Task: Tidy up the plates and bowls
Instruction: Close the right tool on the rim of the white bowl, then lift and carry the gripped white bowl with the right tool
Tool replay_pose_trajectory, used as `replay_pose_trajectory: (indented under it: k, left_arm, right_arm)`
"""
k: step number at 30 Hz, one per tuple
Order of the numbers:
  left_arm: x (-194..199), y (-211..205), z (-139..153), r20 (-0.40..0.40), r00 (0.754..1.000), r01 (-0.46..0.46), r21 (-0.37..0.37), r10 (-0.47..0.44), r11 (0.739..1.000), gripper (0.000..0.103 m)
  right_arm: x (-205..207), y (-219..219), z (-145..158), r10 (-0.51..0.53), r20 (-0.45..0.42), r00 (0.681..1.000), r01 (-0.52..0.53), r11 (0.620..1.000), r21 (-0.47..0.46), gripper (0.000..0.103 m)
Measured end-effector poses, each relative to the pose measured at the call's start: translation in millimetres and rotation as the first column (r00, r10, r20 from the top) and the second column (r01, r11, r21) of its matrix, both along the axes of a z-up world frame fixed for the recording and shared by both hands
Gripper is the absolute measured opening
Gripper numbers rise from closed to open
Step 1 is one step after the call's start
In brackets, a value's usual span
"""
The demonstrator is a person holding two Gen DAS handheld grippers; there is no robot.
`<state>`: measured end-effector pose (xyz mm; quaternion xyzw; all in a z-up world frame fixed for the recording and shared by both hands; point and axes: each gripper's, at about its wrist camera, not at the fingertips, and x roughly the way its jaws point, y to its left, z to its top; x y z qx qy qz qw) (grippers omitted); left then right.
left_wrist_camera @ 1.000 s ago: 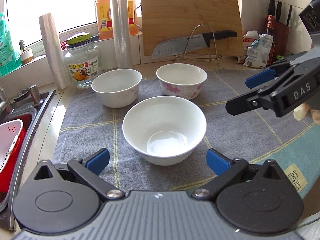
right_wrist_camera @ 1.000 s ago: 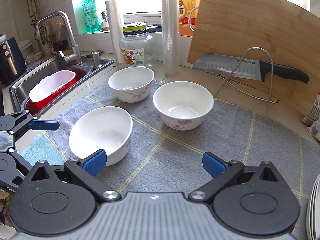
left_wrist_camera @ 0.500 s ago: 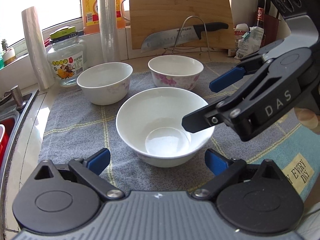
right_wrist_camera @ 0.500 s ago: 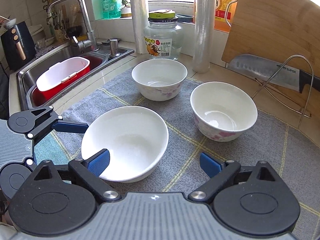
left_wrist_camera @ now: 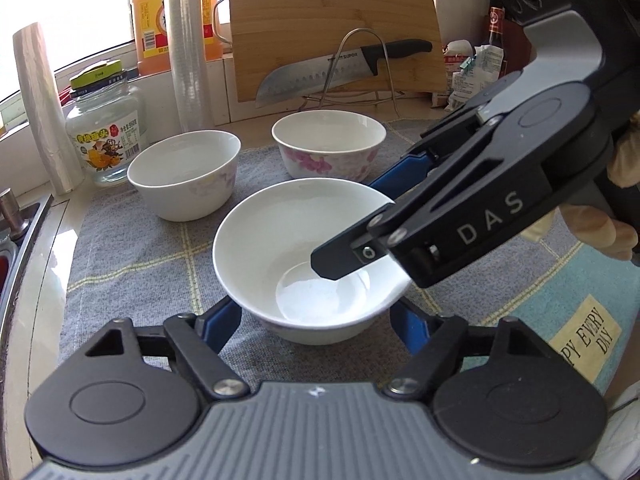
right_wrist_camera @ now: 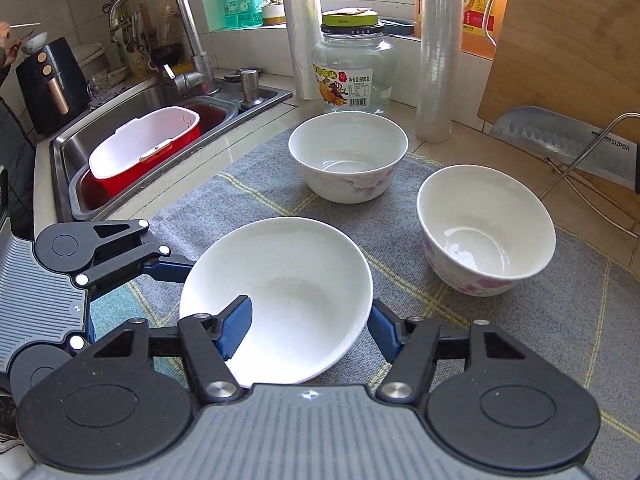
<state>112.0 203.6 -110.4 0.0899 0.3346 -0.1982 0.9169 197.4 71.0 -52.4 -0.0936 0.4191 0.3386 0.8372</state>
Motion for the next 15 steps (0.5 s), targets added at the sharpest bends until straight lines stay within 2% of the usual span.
replay_pose_trajectory:
  k: [15]
  left_arm:
    - [-4, -10, 9, -0.009, 1.000, 0.011, 0.028, -0.011, 1.000, 0.081]
  right_arm:
    - [-7, -5, 8, -0.006, 0.003, 1.000, 0.006, 1.000, -0.004, 0.069]
